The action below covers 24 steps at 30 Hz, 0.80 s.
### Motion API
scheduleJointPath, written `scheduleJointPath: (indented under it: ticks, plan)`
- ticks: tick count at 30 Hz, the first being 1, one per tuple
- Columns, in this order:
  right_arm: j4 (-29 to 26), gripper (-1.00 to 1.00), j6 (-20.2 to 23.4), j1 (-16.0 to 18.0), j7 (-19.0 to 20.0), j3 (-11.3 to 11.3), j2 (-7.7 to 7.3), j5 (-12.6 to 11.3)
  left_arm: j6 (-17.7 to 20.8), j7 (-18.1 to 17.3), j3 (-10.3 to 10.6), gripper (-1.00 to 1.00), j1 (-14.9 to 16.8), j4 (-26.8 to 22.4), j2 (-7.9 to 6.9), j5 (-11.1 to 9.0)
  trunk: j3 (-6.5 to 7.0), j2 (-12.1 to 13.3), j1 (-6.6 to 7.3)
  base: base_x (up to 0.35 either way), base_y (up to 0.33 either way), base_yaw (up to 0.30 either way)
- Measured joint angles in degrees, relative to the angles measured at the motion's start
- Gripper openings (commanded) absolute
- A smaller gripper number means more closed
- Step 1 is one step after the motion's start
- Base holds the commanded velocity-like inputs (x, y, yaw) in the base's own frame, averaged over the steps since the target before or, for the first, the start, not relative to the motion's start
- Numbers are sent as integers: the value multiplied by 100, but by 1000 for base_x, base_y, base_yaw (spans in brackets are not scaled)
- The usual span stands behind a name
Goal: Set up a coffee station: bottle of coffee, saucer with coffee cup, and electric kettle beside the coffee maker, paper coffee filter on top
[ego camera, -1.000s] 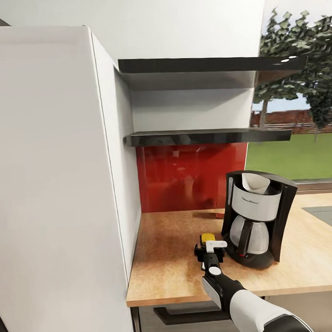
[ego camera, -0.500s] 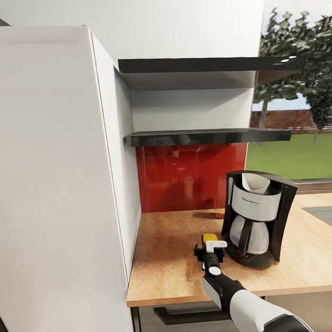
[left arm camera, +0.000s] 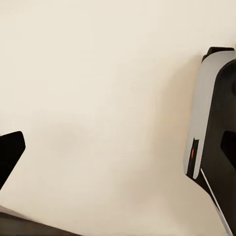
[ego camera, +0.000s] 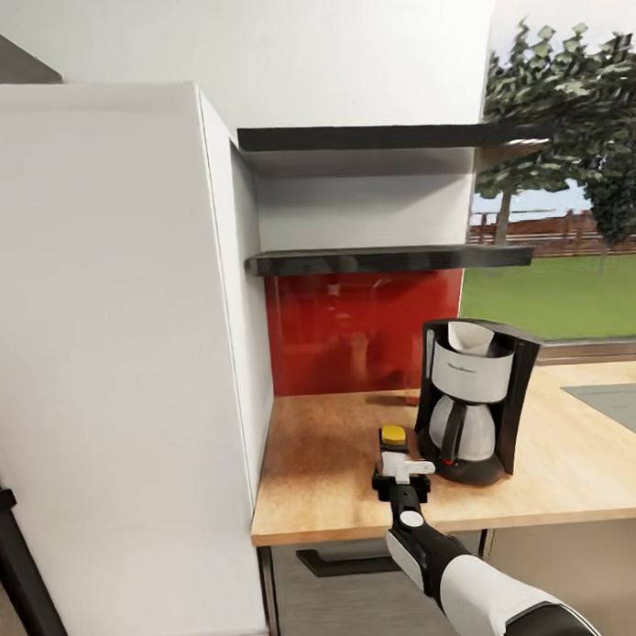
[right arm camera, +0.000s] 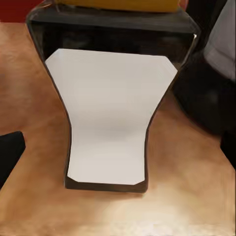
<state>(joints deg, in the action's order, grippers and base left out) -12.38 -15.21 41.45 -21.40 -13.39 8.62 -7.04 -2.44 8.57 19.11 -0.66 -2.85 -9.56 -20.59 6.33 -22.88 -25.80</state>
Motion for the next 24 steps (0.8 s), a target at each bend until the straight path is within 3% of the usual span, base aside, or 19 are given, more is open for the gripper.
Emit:
scheduleJointPath:
  ticks: [16,19,24]
  plan:
    - [0,100,0,0,12,0,9,0,-10,1,-8,100,23,-41,14,-5,0,0,0,-330,0,0]
    - [4,100,0,0,17,0,7,2,-3,-2,-6,100,26,-230,15,0,1,0,1,-256,0,0]
    - [544,100,-87,-28,5,13,-6,-4,4,-11,-7,100,27,-512,10,2,0,0,3,-122,0,0]
